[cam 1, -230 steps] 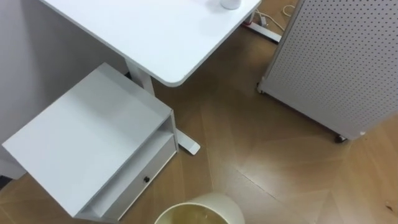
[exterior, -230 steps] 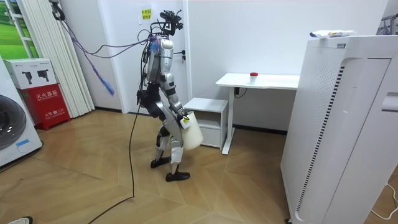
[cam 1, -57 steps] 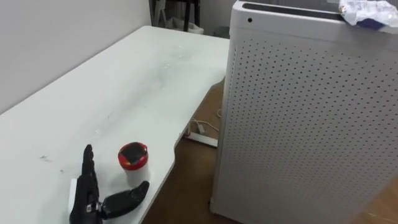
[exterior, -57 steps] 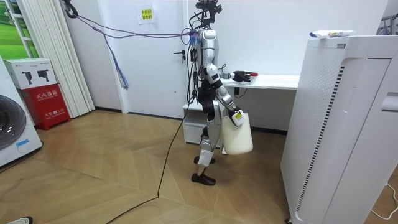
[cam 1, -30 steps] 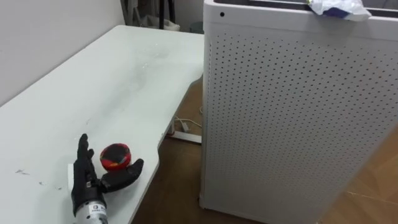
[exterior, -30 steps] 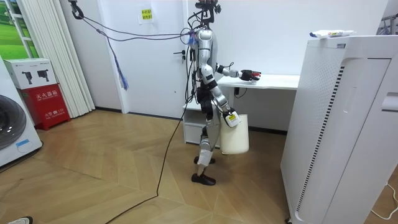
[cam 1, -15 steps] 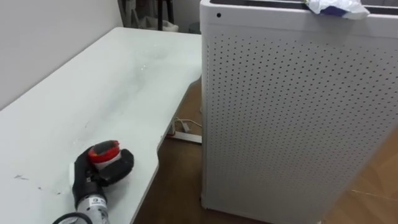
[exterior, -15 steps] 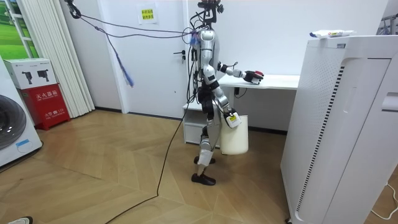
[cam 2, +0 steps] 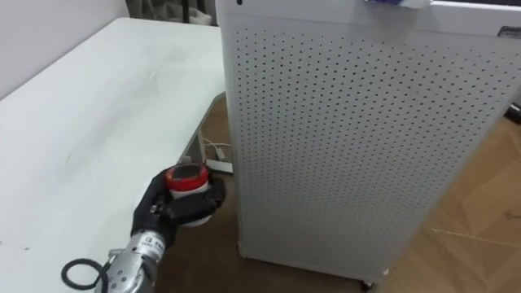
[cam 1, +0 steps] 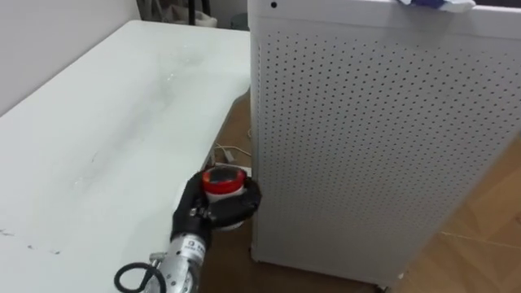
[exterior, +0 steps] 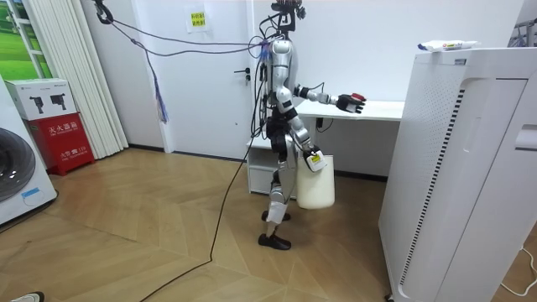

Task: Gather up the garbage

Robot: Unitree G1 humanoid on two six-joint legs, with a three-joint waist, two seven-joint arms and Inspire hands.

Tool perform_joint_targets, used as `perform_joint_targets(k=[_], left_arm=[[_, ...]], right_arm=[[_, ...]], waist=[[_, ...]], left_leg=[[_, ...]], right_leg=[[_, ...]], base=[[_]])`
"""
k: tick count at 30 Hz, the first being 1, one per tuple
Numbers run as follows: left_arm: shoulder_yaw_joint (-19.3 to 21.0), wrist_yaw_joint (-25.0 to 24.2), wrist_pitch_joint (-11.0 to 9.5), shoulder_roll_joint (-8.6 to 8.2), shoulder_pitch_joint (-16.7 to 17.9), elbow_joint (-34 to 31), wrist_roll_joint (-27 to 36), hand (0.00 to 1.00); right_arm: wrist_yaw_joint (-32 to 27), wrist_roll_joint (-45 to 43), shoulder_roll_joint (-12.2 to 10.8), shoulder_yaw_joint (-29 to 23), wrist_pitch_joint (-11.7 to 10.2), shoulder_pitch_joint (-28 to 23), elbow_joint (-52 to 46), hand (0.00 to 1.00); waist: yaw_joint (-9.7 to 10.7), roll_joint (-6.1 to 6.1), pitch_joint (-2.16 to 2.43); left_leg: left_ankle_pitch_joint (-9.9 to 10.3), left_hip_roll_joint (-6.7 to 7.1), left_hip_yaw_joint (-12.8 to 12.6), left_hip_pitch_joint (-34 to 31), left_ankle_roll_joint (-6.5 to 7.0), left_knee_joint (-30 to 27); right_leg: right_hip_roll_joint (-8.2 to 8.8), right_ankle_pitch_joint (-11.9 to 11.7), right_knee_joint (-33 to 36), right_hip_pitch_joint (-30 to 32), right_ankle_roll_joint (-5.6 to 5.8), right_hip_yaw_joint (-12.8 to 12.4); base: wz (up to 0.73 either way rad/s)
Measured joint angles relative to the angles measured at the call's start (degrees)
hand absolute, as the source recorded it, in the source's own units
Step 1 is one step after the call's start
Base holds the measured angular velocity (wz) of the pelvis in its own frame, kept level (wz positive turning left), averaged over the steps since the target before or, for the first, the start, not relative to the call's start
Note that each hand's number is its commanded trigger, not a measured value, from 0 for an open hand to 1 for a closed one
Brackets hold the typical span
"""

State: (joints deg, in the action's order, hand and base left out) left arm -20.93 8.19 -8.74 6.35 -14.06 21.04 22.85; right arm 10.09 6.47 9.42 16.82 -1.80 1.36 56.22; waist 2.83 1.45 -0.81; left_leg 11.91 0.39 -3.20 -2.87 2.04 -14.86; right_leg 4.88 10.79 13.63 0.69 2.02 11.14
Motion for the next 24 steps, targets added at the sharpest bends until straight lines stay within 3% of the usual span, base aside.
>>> perform_joint_targets(k=[9, 13, 19, 24], left_arm=[[-2.44, -9.33, 1.12, 0.51, 2.39, -13.16, 0.17, 1.00], [-4.00, -11.84, 1.12, 1.16, 2.40, -13.65, 0.11, 1.00], [-5.41, -13.99, 1.17, 2.38, 4.53, -13.30, -0.02, 1.00], [-6.25, -14.61, 1.17, 2.21, 5.39, -9.43, -3.22, 1.00]], right_arm=[[-0.05, -0.10, -0.23, -0.08, 0.00, 2.22, 2.24, 1.00], [-0.72, -0.09, -0.24, -0.06, 0.01, 3.56, 2.99, 1.00], [-1.98, 0.29, -0.19, -0.11, 0.00, 5.57, 2.96, 1.00], [-2.73, 0.55, -0.03, -0.48, -0.17, 9.21, 3.42, 1.00]], waist=[[0.04, -0.69, 0.05], [0.05, -1.62, 0.05], [0.08, -1.78, 0.02], [-0.24, -2.54, -0.54]], left_leg=[[0.00, 0.03, 0.15, -0.56, 0.00, 0.02], [-0.02, 0.01, 0.16, -0.60, -0.03, 0.04], [-0.03, 0.01, 0.18, -1.54, -0.04, -0.23], [-0.31, -0.07, -0.59, -4.74, 0.10, -1.15]], right_leg=[[0.00, 0.00, -0.89, 0.02, 0.00, 0.60], [0.01, 0.00, -0.84, -0.01, 0.00, 0.84], [0.10, 0.00, 0.08, 1.36, 0.01, 0.51], [0.27, 0.00, 1.74, 5.06, -0.01, 0.07]], base=[[0.01], [0.00], [-0.01], [-0.03]])
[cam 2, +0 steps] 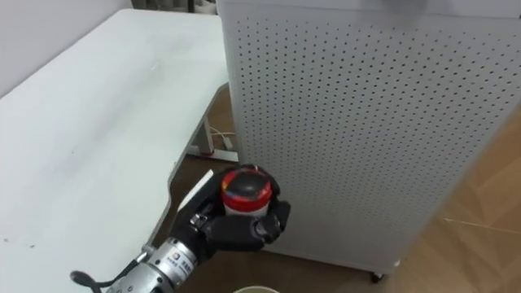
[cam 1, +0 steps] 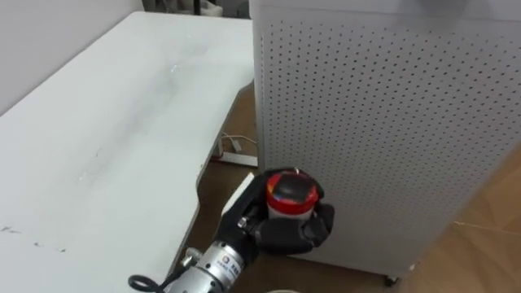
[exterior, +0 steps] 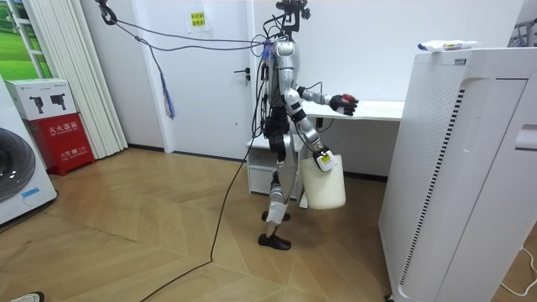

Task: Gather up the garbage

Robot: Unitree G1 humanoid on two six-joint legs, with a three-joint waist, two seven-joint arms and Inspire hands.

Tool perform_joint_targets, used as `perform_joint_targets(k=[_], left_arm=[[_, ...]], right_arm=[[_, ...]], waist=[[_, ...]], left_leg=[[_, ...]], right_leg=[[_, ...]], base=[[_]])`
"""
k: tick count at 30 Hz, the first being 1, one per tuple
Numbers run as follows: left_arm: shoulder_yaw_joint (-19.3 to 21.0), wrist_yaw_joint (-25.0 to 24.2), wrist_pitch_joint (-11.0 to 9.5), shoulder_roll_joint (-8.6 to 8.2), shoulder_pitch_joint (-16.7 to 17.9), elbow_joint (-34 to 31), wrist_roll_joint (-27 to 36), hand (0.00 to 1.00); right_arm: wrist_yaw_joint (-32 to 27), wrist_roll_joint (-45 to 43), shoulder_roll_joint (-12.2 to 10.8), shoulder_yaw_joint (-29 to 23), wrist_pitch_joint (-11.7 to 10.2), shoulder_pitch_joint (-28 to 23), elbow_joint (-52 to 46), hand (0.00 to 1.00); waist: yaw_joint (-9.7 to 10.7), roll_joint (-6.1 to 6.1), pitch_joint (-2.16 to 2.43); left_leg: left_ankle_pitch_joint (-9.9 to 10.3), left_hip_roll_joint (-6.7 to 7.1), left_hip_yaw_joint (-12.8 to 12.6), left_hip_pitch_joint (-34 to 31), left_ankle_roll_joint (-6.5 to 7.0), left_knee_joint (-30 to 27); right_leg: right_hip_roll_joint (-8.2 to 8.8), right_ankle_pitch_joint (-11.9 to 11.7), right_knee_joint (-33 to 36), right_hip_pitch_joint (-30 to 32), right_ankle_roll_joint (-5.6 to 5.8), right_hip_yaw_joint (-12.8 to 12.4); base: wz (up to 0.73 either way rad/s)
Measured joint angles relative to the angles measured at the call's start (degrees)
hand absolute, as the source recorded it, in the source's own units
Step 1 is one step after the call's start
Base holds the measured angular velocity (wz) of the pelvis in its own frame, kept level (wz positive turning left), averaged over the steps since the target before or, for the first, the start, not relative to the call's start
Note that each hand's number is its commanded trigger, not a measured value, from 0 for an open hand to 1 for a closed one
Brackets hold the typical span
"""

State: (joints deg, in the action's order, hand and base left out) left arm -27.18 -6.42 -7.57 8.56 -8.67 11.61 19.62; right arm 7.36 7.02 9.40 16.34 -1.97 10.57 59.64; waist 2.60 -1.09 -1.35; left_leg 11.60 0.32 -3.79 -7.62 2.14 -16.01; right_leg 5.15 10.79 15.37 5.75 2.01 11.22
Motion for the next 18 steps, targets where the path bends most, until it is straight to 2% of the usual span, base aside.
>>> perform_joint_targets(k=[3, 5, 11, 14, 18], left_arm=[[0.01, -0.29, -0.05, -0.06, 0.01, 4.89, -0.12, 1.00], [-0.03, -0.20, -0.07, -0.05, 0.02, 8.75, -0.15, 1.00], [-0.10, 0.17, -0.18, -0.29, -0.09, 22.73, -1.92, 1.00], [-0.22, 0.79, -0.19, -0.37, -0.07, 23.64, -2.62, 1.00], [-0.82, 1.79, -1.19, -1.59, -0.86, 25.31, -3.22, 1.00]], right_arm=[[-0.63, 1.69, 0.01, -0.15, -0.59, 2.67, 1.33, 1.00], [-1.48, 2.60, -0.21, -0.15, -1.22, 3.81, 2.22, 1.00], [-3.53, 4.44, -0.37, 0.46, -1.97, 4.05, 3.09, 1.00], [-3.54, 4.43, -0.86, 0.47, -2.02, 3.82, 3.79, 1.00], [-4.19, 4.45, -1.37, 1.47, -2.05, 3.93, 4.46, 1.00]], waist=[[0.06, -0.52, -0.41], [0.03, -0.38, -0.53], [-0.23, -0.08, -1.41], [-0.24, -0.09, -1.48], [-0.87, -0.18, -1.59]], left_leg=[[-0.03, -0.09, -0.01, -3.85, 0.02, -1.86], [-0.06, -0.13, -0.06, -5.95, 0.05, -2.61], [-0.13, -0.37, -0.91, -12.20, 0.15, -5.19], [-0.15, -0.50, -1.00, -14.65, 0.18, -6.15], [-0.25, -0.59, -1.97, -18.26, 0.36, -7.61]], right_leg=[[0.36, 0.13, 2.66, 4.17, -0.19, 0.06], [0.82, 0.21, 3.90, 6.63, -0.33, -0.04], [0.80, 0.23, 6.54, 12.99, -0.45, -0.23], [0.77, 0.08, 7.00, 15.23, -0.69, -0.28], [0.91, 0.07, 9.32, 19.65, -0.72, -1.52]], base=[[-0.01], [0.00], [-0.03], [0.00], [-0.10]])
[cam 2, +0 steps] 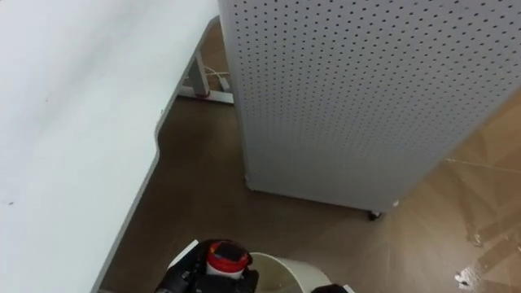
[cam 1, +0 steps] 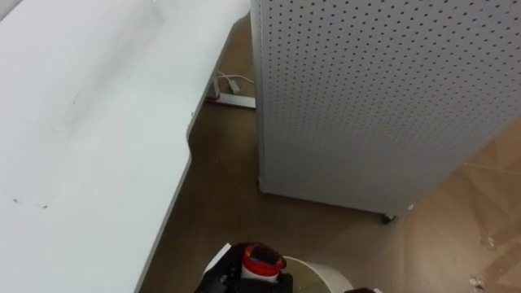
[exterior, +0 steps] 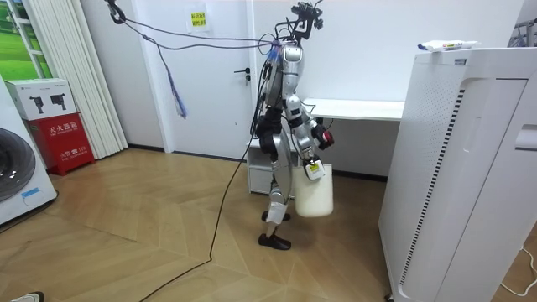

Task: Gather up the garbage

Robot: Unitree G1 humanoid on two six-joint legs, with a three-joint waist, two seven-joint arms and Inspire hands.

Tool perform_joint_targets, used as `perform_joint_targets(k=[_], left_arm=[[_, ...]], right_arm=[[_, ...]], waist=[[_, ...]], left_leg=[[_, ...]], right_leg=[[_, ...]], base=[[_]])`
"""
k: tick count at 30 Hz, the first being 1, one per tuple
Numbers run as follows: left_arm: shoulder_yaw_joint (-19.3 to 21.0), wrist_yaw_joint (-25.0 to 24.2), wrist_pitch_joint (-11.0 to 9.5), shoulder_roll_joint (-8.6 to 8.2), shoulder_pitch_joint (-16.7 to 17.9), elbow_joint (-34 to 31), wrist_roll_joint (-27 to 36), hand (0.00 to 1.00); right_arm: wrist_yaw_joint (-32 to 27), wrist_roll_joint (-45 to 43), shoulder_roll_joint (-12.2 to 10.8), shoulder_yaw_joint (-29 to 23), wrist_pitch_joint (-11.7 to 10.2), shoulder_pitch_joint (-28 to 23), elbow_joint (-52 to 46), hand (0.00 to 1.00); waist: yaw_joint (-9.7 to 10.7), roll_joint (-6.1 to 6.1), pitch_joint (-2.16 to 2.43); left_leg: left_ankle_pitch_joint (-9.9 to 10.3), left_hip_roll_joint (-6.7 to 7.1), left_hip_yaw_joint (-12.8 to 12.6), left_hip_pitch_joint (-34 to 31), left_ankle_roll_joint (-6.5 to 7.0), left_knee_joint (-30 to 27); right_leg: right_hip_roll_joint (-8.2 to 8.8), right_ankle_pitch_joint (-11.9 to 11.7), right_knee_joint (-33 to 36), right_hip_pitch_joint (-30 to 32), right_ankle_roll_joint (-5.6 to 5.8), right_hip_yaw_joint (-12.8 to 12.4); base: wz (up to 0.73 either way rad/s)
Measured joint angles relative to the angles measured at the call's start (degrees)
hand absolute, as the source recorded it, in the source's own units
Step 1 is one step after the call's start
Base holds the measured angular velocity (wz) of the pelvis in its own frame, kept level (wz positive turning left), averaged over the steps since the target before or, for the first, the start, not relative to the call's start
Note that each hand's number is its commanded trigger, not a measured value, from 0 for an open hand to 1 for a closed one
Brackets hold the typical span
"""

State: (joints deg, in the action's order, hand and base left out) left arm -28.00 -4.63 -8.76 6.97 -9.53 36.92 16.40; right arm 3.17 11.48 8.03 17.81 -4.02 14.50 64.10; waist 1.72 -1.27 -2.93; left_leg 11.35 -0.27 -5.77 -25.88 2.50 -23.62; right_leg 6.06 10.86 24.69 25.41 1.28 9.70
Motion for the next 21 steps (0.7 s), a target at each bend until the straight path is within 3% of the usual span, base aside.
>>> perform_joint_targets(k=[1, 2, 3, 12, 21], left_arm=[[-0.44, 0.27, 0.00, -0.29, 0.02, 0.34, -0.59, 0.89], [-0.46, 0.31, -0.01, -0.35, 0.19, 0.39, -0.90, 0.69], [-0.51, 0.36, 0.00, -0.69, 0.42, 0.45, -0.97, 0.00], [-1.46, 0.58, -0.01, -1.03, 0.28, 1.58, -0.93, 0.00], [-3.27, -0.27, -0.21, -1.54, 0.46, 2.93, -0.93, 0.00]], right_arm=[[-0.29, 0.00, -0.06, 0.25, 0.00, 0.06, 0.28, 1.00], [-0.54, -0.01, -0.14, 0.28, 0.00, 0.04, 0.40, 1.00], [-0.78, 0.06, -0.34, 0.08, -0.19, 0.05, 0.55, 1.00], [-2.33, 2.44, -0.90, -0.50, -0.30, 0.89, 0.59, 1.00], [-1.94, 4.04, -1.09, 0.13, -0.31, 0.71, 0.86, 1.00]], waist=[[-0.24, -0.07, -0.02], [-0.30, -0.08, -0.03], [-0.29, -0.08, -0.05], [-0.42, -0.19, -0.15], [-0.40, -0.11, -0.12]], left_leg=[[-0.06, -0.02, -0.32, -0.71, 0.09, -0.19], [-0.10, -0.03, -0.36, -1.03, 0.15, -0.23], [-0.13, -0.05, -0.44, -1.74, 0.18, -0.53], [-0.08, -0.39, -0.38, -3.66, 0.20, -2.12], [-0.24, -0.94, -2.10, -4.42, 0.35, -3.01]], right_leg=[[0.01, -0.04, 0.32, 0.92, -0.08, -0.32], [0.04, -0.08, 0.48, 1.31, -0.15, -0.33], [0.09, -0.08, 1.08, 2.11, -0.18, -0.40], [0.16, -0.04, 3.08, 3.91, -0.63, -0.28], [0.59, -0.05, 3.08, 4.65, -0.74, -0.24]], base=[[-0.15], [-0.06], [0.00], [0.00], [-0.01]])
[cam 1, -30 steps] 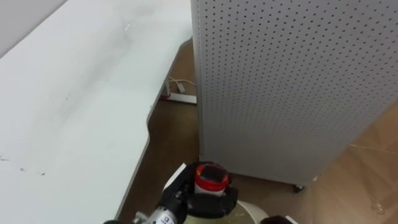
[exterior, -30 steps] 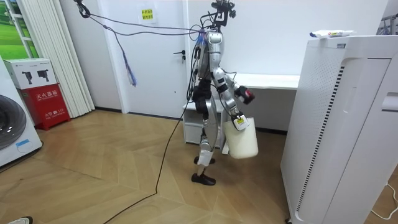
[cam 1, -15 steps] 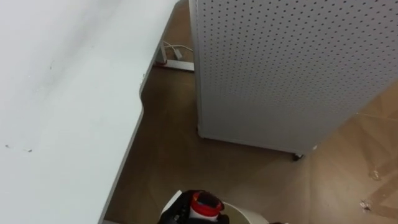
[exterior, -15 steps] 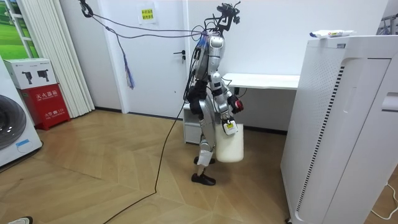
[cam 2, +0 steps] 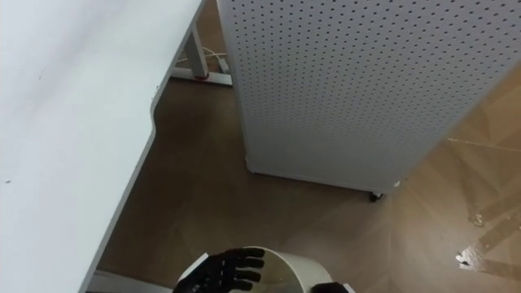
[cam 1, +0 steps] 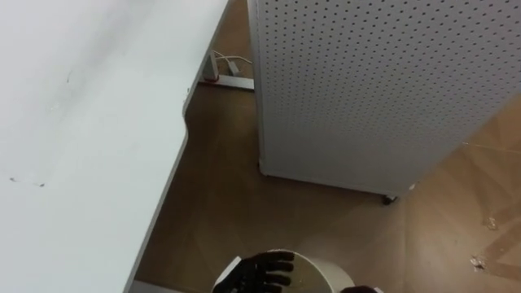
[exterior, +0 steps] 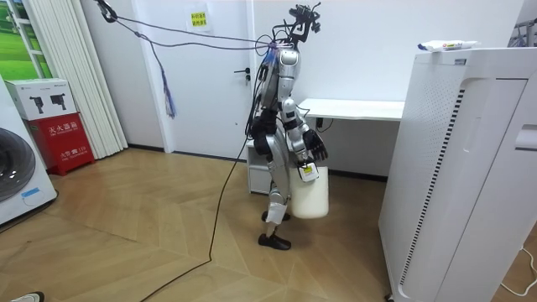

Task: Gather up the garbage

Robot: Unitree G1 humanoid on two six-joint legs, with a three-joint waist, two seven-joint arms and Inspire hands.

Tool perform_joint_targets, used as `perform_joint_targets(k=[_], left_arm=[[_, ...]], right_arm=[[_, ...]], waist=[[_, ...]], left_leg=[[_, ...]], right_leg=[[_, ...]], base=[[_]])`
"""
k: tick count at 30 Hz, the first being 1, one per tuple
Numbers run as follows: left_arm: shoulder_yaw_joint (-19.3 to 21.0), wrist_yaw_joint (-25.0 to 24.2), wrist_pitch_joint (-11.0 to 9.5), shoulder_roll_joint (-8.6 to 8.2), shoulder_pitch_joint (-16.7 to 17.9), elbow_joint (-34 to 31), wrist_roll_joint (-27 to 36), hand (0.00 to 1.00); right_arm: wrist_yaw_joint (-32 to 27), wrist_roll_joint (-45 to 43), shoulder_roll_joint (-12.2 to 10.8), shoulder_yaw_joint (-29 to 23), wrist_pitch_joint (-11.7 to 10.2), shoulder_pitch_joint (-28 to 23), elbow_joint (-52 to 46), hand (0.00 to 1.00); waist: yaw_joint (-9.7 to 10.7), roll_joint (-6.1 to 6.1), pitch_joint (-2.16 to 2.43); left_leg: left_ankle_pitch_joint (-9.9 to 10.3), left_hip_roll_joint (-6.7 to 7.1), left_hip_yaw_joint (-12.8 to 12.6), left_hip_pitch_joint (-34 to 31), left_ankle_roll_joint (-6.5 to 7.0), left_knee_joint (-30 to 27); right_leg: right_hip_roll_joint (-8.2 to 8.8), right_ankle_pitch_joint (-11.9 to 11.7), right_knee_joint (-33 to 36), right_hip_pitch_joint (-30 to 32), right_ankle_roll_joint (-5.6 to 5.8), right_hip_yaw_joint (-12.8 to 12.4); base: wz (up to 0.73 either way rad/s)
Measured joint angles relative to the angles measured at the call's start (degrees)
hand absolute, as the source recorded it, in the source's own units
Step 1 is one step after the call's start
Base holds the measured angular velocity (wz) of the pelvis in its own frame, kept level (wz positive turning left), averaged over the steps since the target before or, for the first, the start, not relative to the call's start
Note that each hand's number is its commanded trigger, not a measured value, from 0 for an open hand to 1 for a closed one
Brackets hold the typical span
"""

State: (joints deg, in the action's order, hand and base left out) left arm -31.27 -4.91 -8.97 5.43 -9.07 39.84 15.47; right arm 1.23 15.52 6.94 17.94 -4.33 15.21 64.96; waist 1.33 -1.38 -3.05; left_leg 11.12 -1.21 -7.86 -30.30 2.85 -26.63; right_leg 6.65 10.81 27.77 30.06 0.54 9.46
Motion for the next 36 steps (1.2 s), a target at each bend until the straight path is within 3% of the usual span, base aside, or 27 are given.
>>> perform_joint_targets(k=[17, 20, 24, 27, 28, 32, 36], left_arm=[[-0.84, -1.48, -0.21, -0.29, -0.51, 3.40, -0.07, 0.00], [-0.45, -0.88, -0.30, -0.29, -0.47, 2.64, -2.96, 0.00], [0.19, 0.84, -0.42, 0.59, -0.31, -2.69, -11.38, 0.00], [1.50, 2.90, -0.90, 1.52, 0.42, -11.52, -15.77, 0.00], [2.14, 3.91, -2.17, 2.02, 1.04, -14.86, -17.68, 0.00], [5.02, 6.39, -4.08, 2.42, 2.69, -23.84, -24.23, 0.00], [6.34, 9.61, -5.81, 4.41, 4.73, -31.38, -26.49, 0.00]], right_arm=[[0.22, 0.21, 0.54, 1.17, 0.07, 0.19, 0.67, 1.00], [0.11, -0.06, 0.64, 0.73, -0.04, 0.22, 0.66, 1.00], [0.21, -0.08, 0.72, 0.39, -1.95, -1.04, 1.45, 1.00], [0.97, -0.04, 1.48, -0.14, -2.34, -1.55, 1.90, 1.00], [1.23, -0.09, 1.92, -0.16, -2.62, -2.40, 1.95, 1.00], [1.54, -0.61, 3.09, -1.36, -3.37, -5.02, 1.69, 1.00], [1.52, -0.06, 4.28, -1.80, -3.74, -9.48, -0.43, 1.00]], waist=[[0.15, -0.06, 0.03], [0.12, -0.08, 0.04], [0.22, -0.25, 0.11], [0.10, -0.38, 0.19], [-0.04, -0.41, 0.22], [-0.12, -0.22, 0.42], [1.02, -0.03, 1.35]], left_leg=[[0.01, -0.23, -0.72, 0.56, 0.00, -0.17], [0.01, -0.20, -0.71, 0.58, 0.00, -0.12], [0.01, -0.33, -0.82, 2.67, -0.01, -0.01], [0.06, -0.37, -1.42, 5.50, -0.09, 1.46], [0.10, -0.32, -1.54, 7.41, -0.19, 2.34], [0.12, -0.07, -3.03, 13.46, -0.43, 5.52], [0.39, 0.40, -3.17, 19.11, -0.86, 7.89]], right_leg=[[-0.28, -0.02, 0.92, -0.29, -0.11, -0.20], [-0.18, 0.10, 0.83, -0.28, -0.17, -0.11], [-0.71, 0.19, -0.01, -2.38, -0.11, -1.20], [-1.02, 0.08, -1.25, -4.50, -0.04, -1.64], [-1.10, 0.08, -1.92, -6.17, -0.03, -1.67], [-1.35, 0.28, -3.24, -10.43, 0.19, -3.32], [-1.88, 0.39, -5.51, -15.36, 0.35, -4.41]], base=[[-0.01], [0.01], [-0.04], [-0.14], [-0.10], [-0.25], [-0.23]])
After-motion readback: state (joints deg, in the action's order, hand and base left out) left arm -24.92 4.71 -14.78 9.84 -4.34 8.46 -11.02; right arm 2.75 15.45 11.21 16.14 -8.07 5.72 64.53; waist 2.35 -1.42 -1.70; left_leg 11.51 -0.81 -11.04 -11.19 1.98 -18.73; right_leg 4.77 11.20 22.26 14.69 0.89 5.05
